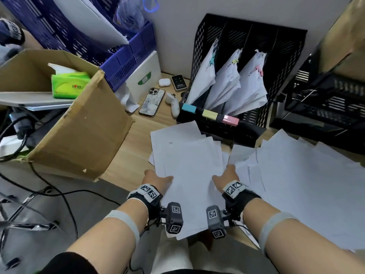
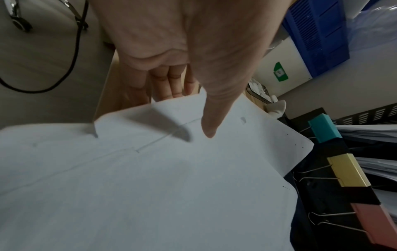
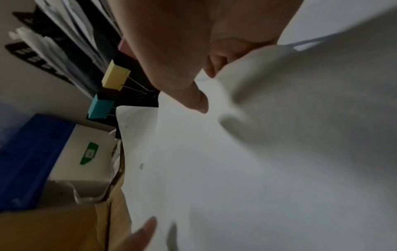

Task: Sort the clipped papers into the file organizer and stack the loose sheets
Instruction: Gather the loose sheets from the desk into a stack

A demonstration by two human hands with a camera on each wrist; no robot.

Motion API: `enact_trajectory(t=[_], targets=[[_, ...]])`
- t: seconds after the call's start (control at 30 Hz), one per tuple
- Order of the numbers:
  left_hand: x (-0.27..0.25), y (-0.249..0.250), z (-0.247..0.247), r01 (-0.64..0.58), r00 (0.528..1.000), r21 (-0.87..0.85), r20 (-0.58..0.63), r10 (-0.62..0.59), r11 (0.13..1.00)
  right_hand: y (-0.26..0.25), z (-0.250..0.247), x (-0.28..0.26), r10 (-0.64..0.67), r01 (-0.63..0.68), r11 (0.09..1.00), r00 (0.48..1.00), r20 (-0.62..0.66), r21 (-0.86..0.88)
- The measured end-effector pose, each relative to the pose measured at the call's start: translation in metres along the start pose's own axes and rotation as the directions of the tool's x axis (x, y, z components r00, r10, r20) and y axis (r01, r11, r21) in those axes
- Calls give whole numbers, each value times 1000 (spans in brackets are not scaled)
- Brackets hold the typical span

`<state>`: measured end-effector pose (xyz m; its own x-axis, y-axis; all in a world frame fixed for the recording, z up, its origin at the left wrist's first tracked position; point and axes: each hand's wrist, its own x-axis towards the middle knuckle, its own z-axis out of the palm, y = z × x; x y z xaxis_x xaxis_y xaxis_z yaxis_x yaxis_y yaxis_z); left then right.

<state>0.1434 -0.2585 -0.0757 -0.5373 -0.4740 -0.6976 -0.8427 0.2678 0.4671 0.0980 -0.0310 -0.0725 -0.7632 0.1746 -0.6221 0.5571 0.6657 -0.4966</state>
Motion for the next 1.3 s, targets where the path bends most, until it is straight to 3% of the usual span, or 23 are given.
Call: enact_trajectory(t=[0.07,0.2,0.27,0.47,0.57,0.67,0.83,1.0,1.1,1.2,1.3], targets=[[2,-2,5,-50,999,2,16,50,999,2,-2,4,-5,7,998,1000,-27,66],[6,-10,10,-135,989,-27,49,136,990,1,-8,0,-119,114,993,986,119,42],[9,-13,8,-158,987,-58,24,160,986,-2,-14,-8,-174,160,981,977,126,110],[-5,12,-18,-237,969,-399,-38,242,886,-26,-48,-30,-402,379,867,916,4,322],[-21,47,-42,-380,920,-475,-108,377,793,-42,-66,-34,-470,451,788,881,-63,420],[-42,81,-61,-510,828,-561,-112,550,653,-58,-84,-41,-524,529,705,837,-154,473],[-55,114,-67,-644,691,-598,-184,699,478,-68,-104,-51,-478,548,717,837,-268,432],[-47,107,-42,-612,716,-595,-138,685,520,-52,-95,-38,-389,494,765,866,-314,414],[-43,107,-35,-645,685,-567,-132,716,512,-44,-92,-30,-326,471,749,874,-360,466],[-41,113,-36,-637,681,-603,-148,717,480,-49,-96,-36,-334,494,657,868,-367,570],[-31,119,-38,-623,694,-622,-160,702,474,-55,-101,-35,-277,419,515,907,-317,748]])
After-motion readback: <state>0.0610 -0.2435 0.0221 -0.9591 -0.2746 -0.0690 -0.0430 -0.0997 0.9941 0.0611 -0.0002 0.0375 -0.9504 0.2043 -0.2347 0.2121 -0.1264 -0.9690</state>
